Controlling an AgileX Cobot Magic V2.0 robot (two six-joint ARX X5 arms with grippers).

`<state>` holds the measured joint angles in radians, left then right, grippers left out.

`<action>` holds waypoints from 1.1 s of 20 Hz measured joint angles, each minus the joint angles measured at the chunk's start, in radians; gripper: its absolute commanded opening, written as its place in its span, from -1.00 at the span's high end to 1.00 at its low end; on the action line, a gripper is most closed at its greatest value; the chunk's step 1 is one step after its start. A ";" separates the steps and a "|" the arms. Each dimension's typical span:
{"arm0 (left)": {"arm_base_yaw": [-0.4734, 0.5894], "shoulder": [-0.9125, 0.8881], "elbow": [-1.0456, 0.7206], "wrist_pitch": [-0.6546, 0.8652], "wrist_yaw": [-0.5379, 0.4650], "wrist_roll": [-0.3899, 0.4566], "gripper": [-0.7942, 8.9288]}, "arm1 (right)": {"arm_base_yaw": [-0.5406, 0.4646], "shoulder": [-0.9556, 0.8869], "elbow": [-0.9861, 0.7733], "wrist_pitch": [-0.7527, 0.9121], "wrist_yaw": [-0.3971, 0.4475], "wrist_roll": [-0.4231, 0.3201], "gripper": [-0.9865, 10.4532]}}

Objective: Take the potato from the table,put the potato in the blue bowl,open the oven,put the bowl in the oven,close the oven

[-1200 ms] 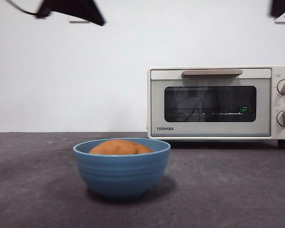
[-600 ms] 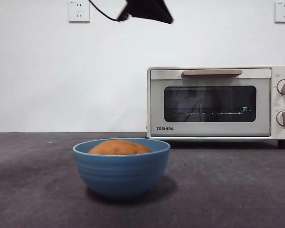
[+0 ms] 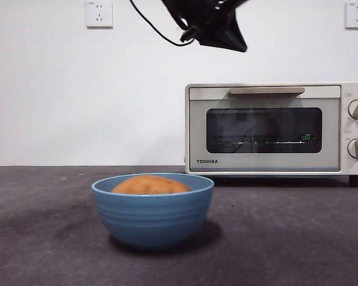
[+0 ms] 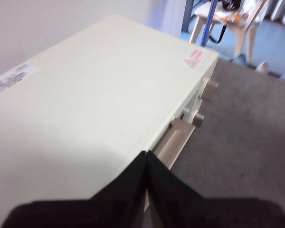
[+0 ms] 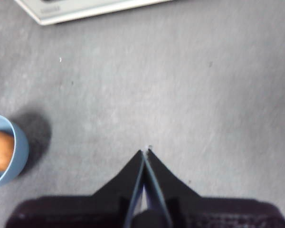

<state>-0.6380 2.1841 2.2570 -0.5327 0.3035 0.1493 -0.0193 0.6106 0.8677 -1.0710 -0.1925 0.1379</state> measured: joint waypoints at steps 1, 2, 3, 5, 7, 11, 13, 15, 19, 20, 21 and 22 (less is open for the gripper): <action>-0.011 0.014 0.000 0.000 -0.015 0.027 0.85 | 0.000 -0.005 0.000 0.001 0.001 0.005 0.84; -0.025 0.040 0.000 0.000 -0.038 0.054 0.85 | 0.000 -0.016 0.000 0.002 0.001 0.008 0.84; -0.032 0.059 0.000 -0.001 -0.045 0.064 0.85 | 0.000 -0.025 0.000 0.001 0.002 0.009 0.84; -0.038 0.095 -0.001 0.009 -0.071 0.077 0.85 | 0.000 -0.047 0.000 -0.010 0.002 0.009 0.84; -0.038 0.097 -0.001 0.020 -0.092 0.077 0.85 | 0.000 -0.066 0.000 -0.023 0.001 0.010 0.84; -0.036 0.099 0.000 0.021 -0.092 0.066 0.85 | 0.000 -0.091 0.000 -0.049 0.002 0.012 0.84; -0.036 0.099 0.001 0.010 -0.092 0.066 0.85 | 0.000 -0.091 0.000 -0.051 0.002 0.013 0.84; -0.036 0.099 0.009 -0.014 -0.092 0.066 0.85 | 0.000 -0.091 0.000 -0.054 0.002 0.017 0.84; -0.038 0.093 0.019 -0.089 -0.082 0.039 0.85 | 0.000 -0.091 0.000 -0.059 0.001 0.022 0.84; -0.039 0.091 0.021 -0.108 -0.080 0.031 0.85 | 0.000 -0.090 0.000 -0.060 0.001 0.024 0.84; -0.039 0.089 0.021 -0.124 -0.076 0.024 0.85 | 0.000 -0.090 0.000 -0.061 0.001 0.028 0.84; -0.042 0.086 0.022 -0.141 -0.074 0.021 0.85 | 0.000 -0.091 0.000 -0.061 0.001 0.031 0.84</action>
<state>-0.6804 2.2704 2.2791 -0.6739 0.2291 0.1703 -0.0193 0.5198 0.8673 -1.1320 -0.1917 0.1692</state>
